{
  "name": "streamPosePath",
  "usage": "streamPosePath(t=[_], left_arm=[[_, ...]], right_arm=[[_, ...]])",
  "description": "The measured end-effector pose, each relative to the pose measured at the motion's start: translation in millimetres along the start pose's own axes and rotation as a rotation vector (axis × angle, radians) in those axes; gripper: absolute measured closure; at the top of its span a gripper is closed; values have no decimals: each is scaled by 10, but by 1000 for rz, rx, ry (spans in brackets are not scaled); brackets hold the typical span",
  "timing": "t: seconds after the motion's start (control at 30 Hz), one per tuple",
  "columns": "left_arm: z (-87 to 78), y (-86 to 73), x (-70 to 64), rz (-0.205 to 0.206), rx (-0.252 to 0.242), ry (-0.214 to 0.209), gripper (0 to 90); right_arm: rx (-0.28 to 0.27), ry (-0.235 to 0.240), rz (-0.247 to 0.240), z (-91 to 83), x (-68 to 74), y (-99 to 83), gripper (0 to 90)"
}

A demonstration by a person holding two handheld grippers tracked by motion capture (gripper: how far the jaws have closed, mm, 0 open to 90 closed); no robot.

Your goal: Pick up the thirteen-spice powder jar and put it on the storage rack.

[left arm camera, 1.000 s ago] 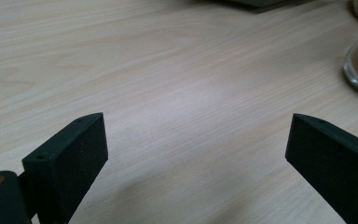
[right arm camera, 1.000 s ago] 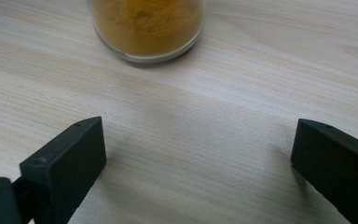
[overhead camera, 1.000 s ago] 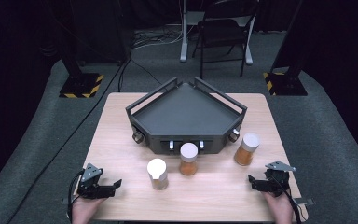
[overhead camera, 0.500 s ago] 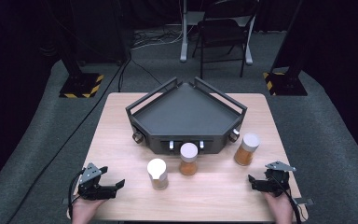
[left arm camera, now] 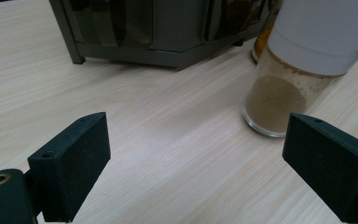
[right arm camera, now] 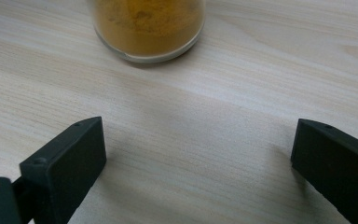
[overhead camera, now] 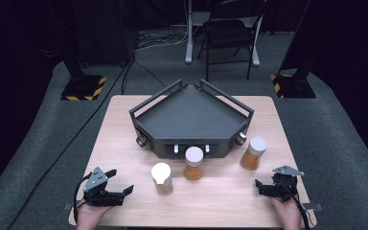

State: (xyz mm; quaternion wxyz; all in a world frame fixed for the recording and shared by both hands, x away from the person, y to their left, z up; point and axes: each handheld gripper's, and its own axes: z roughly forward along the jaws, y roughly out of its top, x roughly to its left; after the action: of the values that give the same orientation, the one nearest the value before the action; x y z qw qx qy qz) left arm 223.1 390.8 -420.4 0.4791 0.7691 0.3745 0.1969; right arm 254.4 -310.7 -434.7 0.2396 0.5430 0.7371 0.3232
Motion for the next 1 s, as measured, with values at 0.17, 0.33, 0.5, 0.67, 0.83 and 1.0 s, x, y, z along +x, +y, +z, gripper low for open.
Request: streamPosePath(t=[0.17, 0.33, 0.5, 0.67, 0.83, 1.0], left_arm=[[26, 42, -37, 18, -12, -35, 75], [42, 83, -71, 29, -21, -64, 71], [75, 111, -130, 42, -28, -75, 67], [157, 129, -202, 48, -30, -89, 64], [257, 179, -275, 75, -18, -115, 64], [357, 213, -357, 97, -10, -135, 65]], right_arm=[[0, 0, 0, 0, 0, 0, 21], [0, 0, 0, 0, 0, 0, 21], [0, 0, 0, 0, 0, 0, 21], [0, 0, 0, 0, 0, 0, 22], [0, -1, 0, -2, 3, -2, 23], [0, -2, 0, -5, 7, -4, 23]])
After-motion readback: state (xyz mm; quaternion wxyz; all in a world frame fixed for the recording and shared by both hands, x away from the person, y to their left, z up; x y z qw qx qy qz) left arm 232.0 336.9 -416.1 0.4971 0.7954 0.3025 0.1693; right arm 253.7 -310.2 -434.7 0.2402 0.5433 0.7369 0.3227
